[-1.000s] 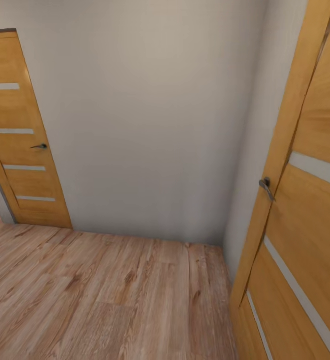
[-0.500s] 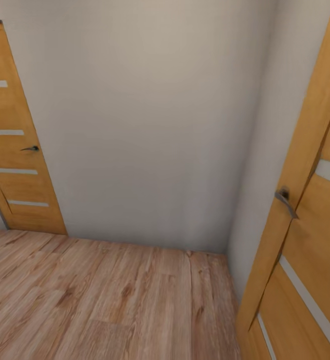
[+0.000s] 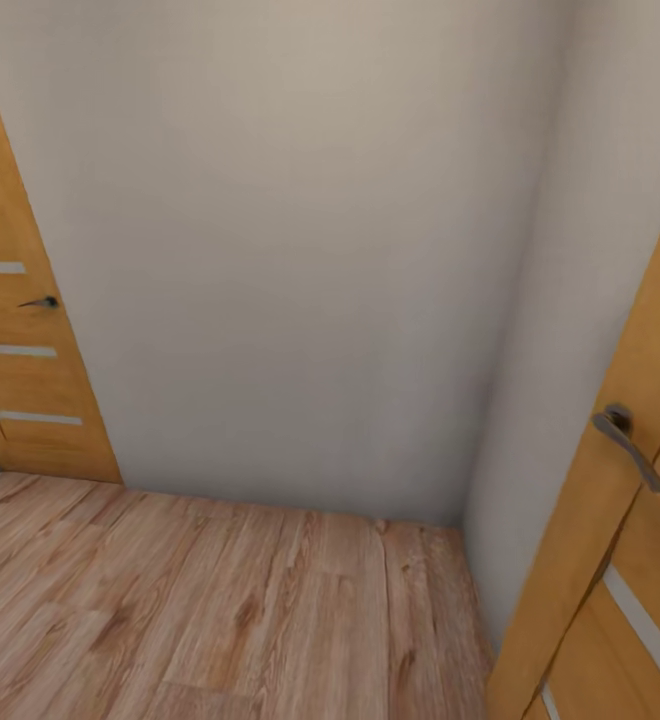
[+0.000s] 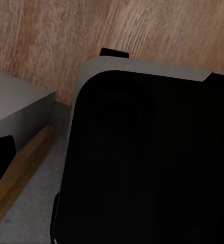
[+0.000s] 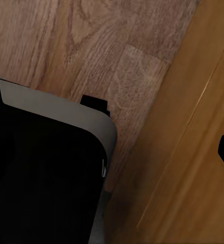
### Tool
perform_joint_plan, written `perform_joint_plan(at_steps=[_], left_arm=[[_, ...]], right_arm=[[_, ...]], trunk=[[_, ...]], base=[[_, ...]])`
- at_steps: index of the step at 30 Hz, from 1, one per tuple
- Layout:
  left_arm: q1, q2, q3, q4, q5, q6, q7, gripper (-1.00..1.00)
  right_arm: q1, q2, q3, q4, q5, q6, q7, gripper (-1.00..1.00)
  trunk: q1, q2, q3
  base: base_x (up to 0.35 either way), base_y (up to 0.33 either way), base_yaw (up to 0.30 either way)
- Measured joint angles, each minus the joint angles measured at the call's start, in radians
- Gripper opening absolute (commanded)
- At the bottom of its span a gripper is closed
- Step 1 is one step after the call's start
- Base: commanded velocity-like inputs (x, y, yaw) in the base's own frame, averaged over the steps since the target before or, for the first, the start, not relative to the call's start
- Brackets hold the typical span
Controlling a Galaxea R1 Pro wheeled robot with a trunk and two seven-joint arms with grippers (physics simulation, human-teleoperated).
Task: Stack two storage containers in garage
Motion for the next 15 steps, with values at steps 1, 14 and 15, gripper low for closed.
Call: perform_joint_plan(at_steps=[1, 14, 15], left_arm=[[0.0, 0.0, 0.0, 0.0, 0.0, 0.0, 0.0, 1.0], [0.0, 0.0, 0.0, 0.002, 0.0, 0.0, 0.0, 1.0], [0.0, 0.0, 0.0, 0.002, 0.0, 0.001, 0.0, 1.0]], right_arm=[[0.0, 0.0, 0.0, 0.0, 0.0, 0.0, 0.0, 1.0], [0.0, 0.001, 0.001, 0.0, 0.0, 0.003, -0.007, 1.0], [0.0, 0.001, 0.001, 0.0, 0.0, 0.003, -0.008, 1.0]], trunk=[[0.0, 0.0, 0.0], [0.0, 0.0, 0.0], [0.0, 0.0, 0.0]], base=[[0.321, 0.0, 0.0], [0.321, 0.0, 0.0], [0.321, 0.0, 0.0]])
